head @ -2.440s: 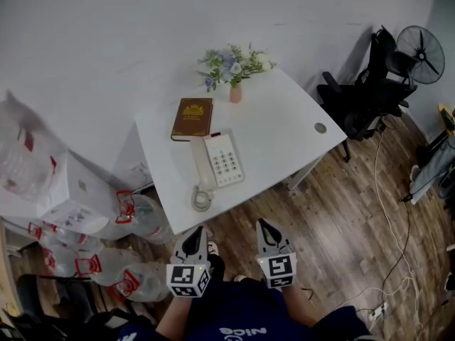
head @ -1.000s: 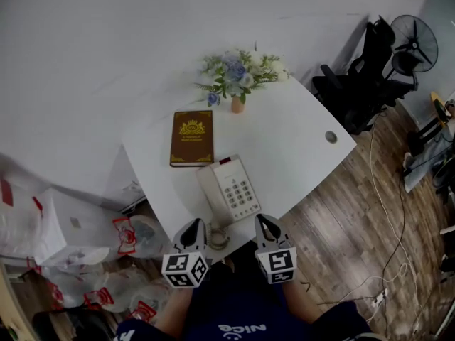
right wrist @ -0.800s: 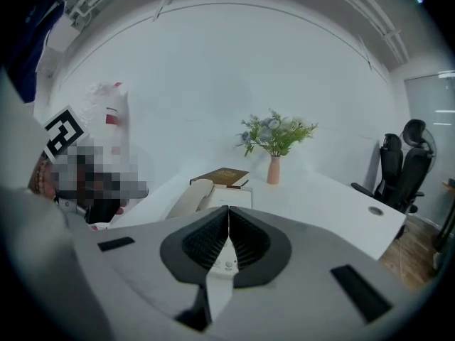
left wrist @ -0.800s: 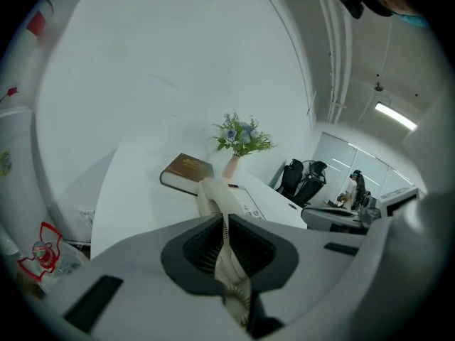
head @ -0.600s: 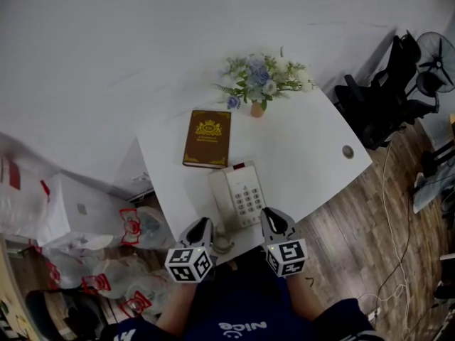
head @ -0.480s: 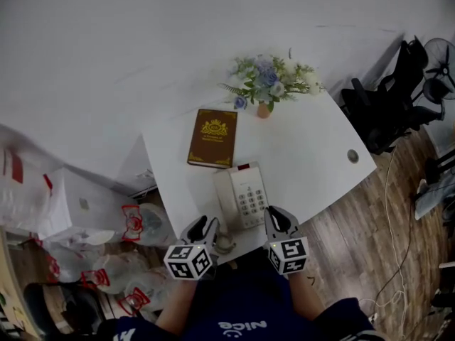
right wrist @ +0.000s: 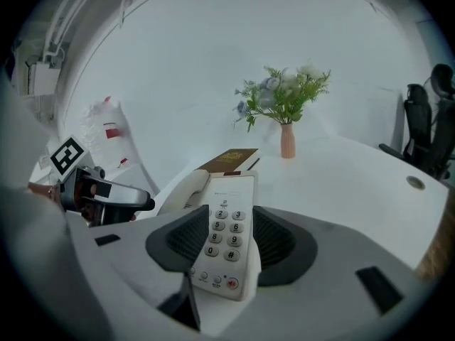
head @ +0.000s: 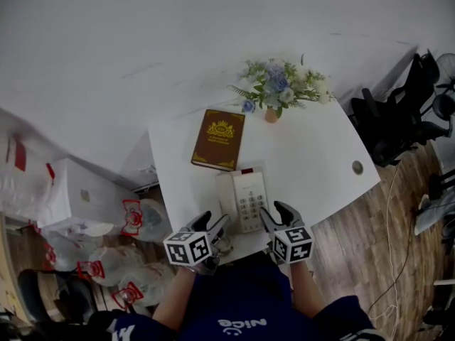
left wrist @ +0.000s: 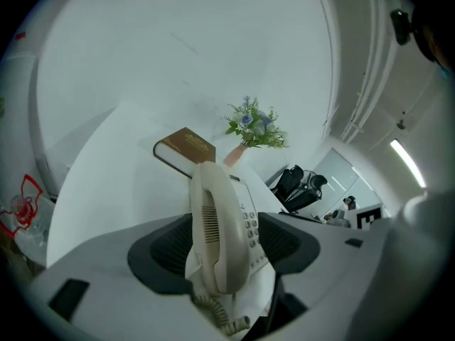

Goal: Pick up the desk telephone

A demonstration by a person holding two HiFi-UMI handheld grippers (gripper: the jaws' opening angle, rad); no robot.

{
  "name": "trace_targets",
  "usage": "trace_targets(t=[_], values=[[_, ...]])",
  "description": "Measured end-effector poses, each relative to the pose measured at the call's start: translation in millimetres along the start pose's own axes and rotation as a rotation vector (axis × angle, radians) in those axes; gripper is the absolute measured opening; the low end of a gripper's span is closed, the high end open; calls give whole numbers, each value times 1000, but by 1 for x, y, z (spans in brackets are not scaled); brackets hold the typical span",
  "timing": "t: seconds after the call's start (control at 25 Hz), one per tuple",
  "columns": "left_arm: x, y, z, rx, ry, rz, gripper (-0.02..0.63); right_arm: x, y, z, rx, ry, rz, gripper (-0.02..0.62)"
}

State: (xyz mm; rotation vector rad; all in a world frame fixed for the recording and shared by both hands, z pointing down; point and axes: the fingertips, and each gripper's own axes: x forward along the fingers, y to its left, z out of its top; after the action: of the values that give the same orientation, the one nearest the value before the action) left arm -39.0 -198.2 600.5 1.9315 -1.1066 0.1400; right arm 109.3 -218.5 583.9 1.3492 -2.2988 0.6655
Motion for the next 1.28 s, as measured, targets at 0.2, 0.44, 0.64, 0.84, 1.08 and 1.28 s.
trace_targets(t=[0.2,0.44,0.64,0.84,1.08,1.28], values=[[15,10,4,-141,50,-25,319,17,-10,1,100,78,93,193],[32,20,9,-260,87,-82,339,40,-14,-8,293,204,286,193],[46,21,15,-329,83,-131,353,42,-24,-4,420,224,367,187],[54,22,7,-310,135,-110,357,53,-39,5,436,218,346,217],[60,19,0,-342,164,-143,362,69,-36,-12,434,322,382,236],[65,14,-1,-370,179,-202,365,77,-34,-22,509,371,438,241]])
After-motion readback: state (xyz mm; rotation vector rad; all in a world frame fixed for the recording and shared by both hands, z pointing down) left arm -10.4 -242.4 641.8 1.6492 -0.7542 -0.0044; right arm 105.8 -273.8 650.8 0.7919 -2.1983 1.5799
